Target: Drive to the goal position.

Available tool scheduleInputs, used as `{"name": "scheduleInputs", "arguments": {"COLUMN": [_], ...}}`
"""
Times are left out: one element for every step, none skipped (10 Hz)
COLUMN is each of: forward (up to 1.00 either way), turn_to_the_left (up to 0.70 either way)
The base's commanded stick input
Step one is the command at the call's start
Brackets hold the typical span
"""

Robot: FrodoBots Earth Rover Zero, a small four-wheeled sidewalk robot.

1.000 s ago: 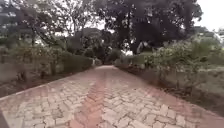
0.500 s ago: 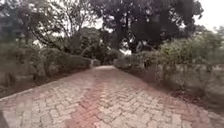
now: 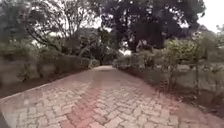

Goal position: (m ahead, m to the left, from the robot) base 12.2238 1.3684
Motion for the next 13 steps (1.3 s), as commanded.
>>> {"name": "scheduleInputs", "arguments": {"forward": [0.70,0.70,0.70,0.70,0.70,0.70,0.70,0.70,0.70,0.70,0.70,0.70,0.70], "turn_to_the_left": [0.00,0.00,0.00,0.00,0.00,0.00,0.00,0.00,0.00,0.00,0.00,0.00,0.00]}}
